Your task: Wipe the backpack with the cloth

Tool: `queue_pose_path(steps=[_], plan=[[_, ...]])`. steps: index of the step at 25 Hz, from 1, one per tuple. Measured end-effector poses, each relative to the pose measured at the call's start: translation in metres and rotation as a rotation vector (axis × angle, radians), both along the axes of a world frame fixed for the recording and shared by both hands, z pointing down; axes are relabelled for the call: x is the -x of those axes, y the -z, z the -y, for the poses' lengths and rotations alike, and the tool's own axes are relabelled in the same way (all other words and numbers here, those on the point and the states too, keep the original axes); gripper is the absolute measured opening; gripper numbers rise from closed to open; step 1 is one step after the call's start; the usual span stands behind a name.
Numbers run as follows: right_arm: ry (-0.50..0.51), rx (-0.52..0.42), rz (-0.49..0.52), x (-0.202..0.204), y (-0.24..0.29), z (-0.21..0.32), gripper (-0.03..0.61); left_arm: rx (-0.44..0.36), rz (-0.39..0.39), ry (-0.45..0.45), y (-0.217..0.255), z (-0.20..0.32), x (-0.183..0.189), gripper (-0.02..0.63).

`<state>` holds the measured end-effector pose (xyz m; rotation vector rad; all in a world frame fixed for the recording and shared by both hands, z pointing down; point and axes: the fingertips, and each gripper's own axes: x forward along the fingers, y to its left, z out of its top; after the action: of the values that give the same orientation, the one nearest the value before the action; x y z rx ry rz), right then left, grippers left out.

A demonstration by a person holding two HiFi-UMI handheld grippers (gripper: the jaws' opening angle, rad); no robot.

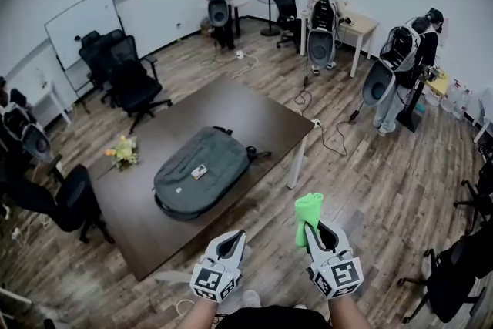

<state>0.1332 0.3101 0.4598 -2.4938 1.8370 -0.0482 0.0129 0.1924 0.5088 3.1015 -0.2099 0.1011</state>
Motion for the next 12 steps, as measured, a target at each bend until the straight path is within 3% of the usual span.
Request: queue_pose_path(steps=[12], plan=[[-0.04, -0.021, -0.007, 0.011, 0.006, 0.044, 0.08, -0.012, 0.019, 0.003, -0.006, 0.054, 0.037, 0.018]])
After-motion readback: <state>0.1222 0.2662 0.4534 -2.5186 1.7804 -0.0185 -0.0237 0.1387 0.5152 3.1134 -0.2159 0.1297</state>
